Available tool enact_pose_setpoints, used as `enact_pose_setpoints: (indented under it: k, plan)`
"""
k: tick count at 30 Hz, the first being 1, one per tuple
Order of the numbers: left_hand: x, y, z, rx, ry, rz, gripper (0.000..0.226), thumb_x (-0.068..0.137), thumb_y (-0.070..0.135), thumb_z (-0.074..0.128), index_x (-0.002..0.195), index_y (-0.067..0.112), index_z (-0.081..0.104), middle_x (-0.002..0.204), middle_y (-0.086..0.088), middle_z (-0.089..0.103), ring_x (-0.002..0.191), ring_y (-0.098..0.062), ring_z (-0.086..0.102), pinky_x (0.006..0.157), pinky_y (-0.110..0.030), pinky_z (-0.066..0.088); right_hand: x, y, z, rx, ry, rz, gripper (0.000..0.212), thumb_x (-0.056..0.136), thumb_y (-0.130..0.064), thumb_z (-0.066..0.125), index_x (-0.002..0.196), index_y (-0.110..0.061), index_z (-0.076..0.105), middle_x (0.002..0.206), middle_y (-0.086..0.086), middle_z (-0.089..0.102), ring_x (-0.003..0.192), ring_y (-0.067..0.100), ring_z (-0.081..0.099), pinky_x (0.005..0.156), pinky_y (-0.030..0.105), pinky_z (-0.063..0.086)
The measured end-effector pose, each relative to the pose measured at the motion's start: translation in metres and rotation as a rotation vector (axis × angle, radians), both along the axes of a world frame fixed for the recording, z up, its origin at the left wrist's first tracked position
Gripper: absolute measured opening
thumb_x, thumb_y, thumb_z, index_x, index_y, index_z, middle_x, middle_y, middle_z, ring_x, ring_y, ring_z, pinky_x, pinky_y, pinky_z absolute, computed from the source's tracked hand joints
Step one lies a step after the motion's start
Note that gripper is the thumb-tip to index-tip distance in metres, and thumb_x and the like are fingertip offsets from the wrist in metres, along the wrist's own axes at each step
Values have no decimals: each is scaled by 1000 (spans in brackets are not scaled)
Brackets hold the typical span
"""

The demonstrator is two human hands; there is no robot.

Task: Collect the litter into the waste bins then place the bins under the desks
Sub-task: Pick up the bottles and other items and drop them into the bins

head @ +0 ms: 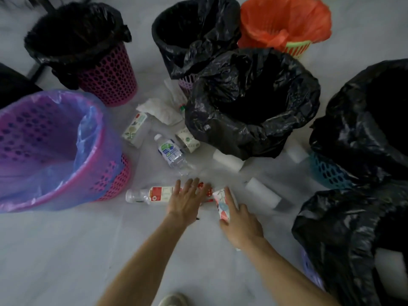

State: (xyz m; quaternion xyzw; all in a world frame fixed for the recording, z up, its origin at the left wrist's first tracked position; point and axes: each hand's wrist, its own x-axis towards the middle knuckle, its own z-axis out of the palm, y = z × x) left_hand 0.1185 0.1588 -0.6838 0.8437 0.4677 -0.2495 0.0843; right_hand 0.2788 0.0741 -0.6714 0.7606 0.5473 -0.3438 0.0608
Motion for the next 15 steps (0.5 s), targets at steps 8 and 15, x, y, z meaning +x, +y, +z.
enact_pose_setpoints:
  k: [8,15]
  plan:
    - [-5,-8,-5,79,-19,-114,56,70,31,83,123,29,65,115,-1,71,109,-28,62,112,-50,33,3,-1,-3,8,-8,-7,94,94,-49,51,150,-44,-25,136,11,46,112,31,59,87,41,55]
    - [-18,-18,11,209,-211,-42,36,39,24,92,69,28,73,59,5,68,63,-23,66,77,-32,49,-1,3,1,-26,-13,-41,96,94,-45,54,151,-44,-23,136,12,45,113,32,58,86,41,53]
